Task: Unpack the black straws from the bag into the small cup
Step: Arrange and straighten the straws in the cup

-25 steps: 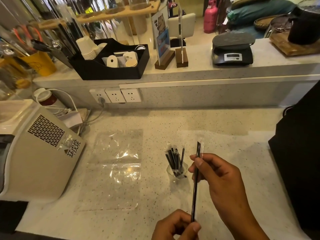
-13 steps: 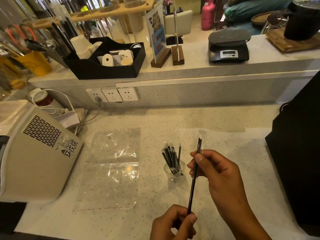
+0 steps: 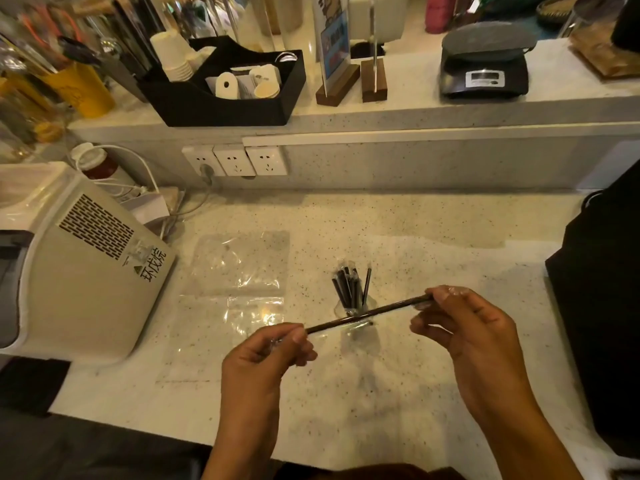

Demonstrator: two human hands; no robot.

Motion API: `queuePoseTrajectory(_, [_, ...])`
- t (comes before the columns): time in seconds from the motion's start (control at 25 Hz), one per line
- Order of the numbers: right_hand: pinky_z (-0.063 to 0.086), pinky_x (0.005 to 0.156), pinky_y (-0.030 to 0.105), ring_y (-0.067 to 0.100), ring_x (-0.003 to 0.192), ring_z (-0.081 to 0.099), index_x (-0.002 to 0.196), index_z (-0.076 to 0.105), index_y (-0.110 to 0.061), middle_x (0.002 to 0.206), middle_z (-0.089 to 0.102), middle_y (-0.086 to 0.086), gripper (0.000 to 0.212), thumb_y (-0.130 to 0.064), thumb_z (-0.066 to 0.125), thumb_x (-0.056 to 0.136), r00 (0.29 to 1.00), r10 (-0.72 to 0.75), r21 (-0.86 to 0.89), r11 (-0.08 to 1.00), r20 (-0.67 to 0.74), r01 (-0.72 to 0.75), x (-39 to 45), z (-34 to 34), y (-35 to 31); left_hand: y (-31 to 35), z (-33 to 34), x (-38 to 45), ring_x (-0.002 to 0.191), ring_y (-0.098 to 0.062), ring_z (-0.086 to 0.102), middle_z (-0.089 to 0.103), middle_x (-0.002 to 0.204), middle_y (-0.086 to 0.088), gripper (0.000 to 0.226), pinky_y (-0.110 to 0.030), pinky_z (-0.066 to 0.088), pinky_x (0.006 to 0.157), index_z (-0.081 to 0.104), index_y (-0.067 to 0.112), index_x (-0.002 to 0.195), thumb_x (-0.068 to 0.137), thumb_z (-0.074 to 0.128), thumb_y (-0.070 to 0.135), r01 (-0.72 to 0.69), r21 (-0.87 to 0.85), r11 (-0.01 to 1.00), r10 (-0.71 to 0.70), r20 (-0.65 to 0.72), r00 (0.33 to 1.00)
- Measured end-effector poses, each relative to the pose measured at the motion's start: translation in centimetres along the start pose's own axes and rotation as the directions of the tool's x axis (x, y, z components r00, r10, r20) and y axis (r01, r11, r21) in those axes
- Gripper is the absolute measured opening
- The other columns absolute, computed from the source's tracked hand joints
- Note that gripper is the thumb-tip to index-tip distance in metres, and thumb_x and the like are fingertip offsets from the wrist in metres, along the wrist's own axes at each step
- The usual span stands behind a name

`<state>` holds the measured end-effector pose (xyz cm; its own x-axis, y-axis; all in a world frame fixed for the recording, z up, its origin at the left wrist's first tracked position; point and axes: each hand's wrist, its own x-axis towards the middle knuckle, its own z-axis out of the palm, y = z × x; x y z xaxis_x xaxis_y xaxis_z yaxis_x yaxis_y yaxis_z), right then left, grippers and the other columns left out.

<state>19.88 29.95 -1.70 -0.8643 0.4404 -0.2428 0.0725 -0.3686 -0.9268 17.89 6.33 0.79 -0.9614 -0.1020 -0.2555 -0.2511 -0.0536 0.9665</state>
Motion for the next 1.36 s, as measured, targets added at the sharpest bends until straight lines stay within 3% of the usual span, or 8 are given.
queuePoseTrajectory(0.16, [0.061, 0.067, 0.038, 0.031, 0.071, 0.073, 0.084, 0.079, -0.009, 0.083, 0.076, 0.021, 0.029, -0.035, 0.075, 0.074, 0.98, 0.137, 0.028, 0.989, 0.147, -0.143, -1.0, -0.5, 2.0, 1.2, -0.2, 0.8, 0.067, -0.013, 0.066, 0.07, 0.071, -0.002, 0.027, -0.038, 0.051, 0.076, 0.082, 0.018, 0.087, 0.069, 0.075, 0.038, 0.0, -0.266, 0.964, -0.008, -0.031, 0.999])
queuePoseTrajectory(0.36, [0.061, 0.072, 0.036, 0.032, 0.082, 0.076, 0.092, 0.08, -0.015, 0.091, 0.079, 0.017, 0.019, -0.032, 0.074, 0.085, 0.903, 0.272, -0.15, 0.961, 0.332, -0.234, -2.0, -0.7, 4.1, 3.3, -1.1, 1.0, 0.077, -0.008, 0.07, 0.076, 0.085, 0.005, 0.035, -0.029, 0.061, 0.074, 0.082, 0.026, 0.095, 0.073, 0.073, 0.051, -0.199, -0.082, 0.976, 0.181, -0.189, 0.965])
queuePoseTrajectory(0.52, [0.057, 0.068, 0.017, 0.01, 0.081, 0.074, 0.093, 0.075, -0.042, 0.087, 0.078, -0.011, 0.017, -0.025, 0.074, 0.089, 0.974, 0.122, -0.446, 0.895, 0.193, -0.024, -1.4, -0.8, 5.5, 5.1, -3.0, 1.7, 0.083, -0.006, 0.07, 0.078, 0.093, 0.011, 0.034, -0.022, 0.062, 0.077, 0.079, 0.037, 0.1, 0.078, 0.073, 0.062, -0.409, 0.194, 0.892, 0.448, -0.241, 0.861])
queuePoseTrajectory(0.68, [0.05, 0.077, 0.009, -0.005, 0.103, 0.059, 0.114, 0.059, -0.05, 0.113, 0.06, -0.033, 0.037, -0.053, 0.074, 0.08, 0.959, -0.103, -0.669, 0.697, 0.263, 0.258, -0.8, 0.7, 6.4, 4.9, -2.1, 2.3, 0.091, -0.011, 0.072, 0.077, 0.102, 0.018, 0.015, -0.029, 0.061, 0.082, 0.073, 0.048, 0.101, 0.088, 0.066, 0.05, -0.469, 0.4, 0.787, 0.562, -0.153, 0.813])
queuePoseTrajectory(0.8, [0.047, 0.08, 0.012, 0.0, 0.105, 0.059, 0.116, 0.064, -0.041, 0.114, 0.059, -0.028, 0.038, -0.056, 0.068, 0.081, 0.935, -0.194, -0.624, 0.701, 0.298, 0.344, 0.1, 2.7, 7.1, 4.1, -0.6, 2.4, 0.093, -0.013, 0.072, 0.075, 0.1, 0.023, 0.017, -0.031, 0.06, 0.082, 0.07, 0.052, 0.102, 0.088, 0.067, 0.043, -0.486, 0.431, 0.76, 0.567, -0.076, 0.82])
queuePoseTrajectory(1.04, [0.051, 0.075, 0.02, 0.0, 0.096, 0.059, 0.098, 0.076, -0.033, 0.094, 0.062, -0.034, 0.013, -0.032, 0.078, 0.085, 0.918, -0.296, -0.608, 0.688, 0.264, 0.396, 2.2, 3.2, 7.6, 2.9, 0.9, 3.3, 0.092, -0.008, 0.071, 0.075, 0.099, 0.021, 0.018, -0.01, 0.053, 0.076, 0.073, 0.038, 0.103, 0.086, 0.069, 0.036, -0.519, 0.477, 0.709, 0.558, 0.069, 0.827])
queuePoseTrajectory(1.16, [0.052, 0.073, 0.015, 0.0, 0.093, 0.063, 0.101, 0.078, -0.032, 0.091, 0.068, -0.029, 0.016, -0.026, 0.079, 0.086, 0.927, -0.288, -0.567, 0.734, 0.239, 0.374, 2.6, 3.4, 7.4, 2.0, 1.5, 3.6, 0.09, -0.007, 0.07, 0.075, 0.1, 0.013, 0.022, -0.012, 0.053, 0.073, 0.075, 0.03, 0.103, 0.084, 0.069, 0.038, -0.515, 0.501, 0.696, 0.53, 0.126, 0.839])
queuePoseTrajectory(1.36, [0.051, 0.066, 0.007, -0.002, 0.084, 0.068, 0.092, 0.073, -0.043, 0.093, 0.072, -0.028, 0.023, -0.022, 0.08, 0.085, 0.93, -0.312, -0.471, 0.802, 0.193, 0.367, 3.5, 3.7, 5.5, 0.5, 2.4, 4.0, 0.087, -0.005, 0.068, 0.071, 0.096, 0.026, 0.018, -0.013, 0.051, 0.071, 0.072, 0.039, 0.101, 0.083, 0.07, 0.041, -0.505, 0.533, 0.679, 0.517, 0.141, 0.844])
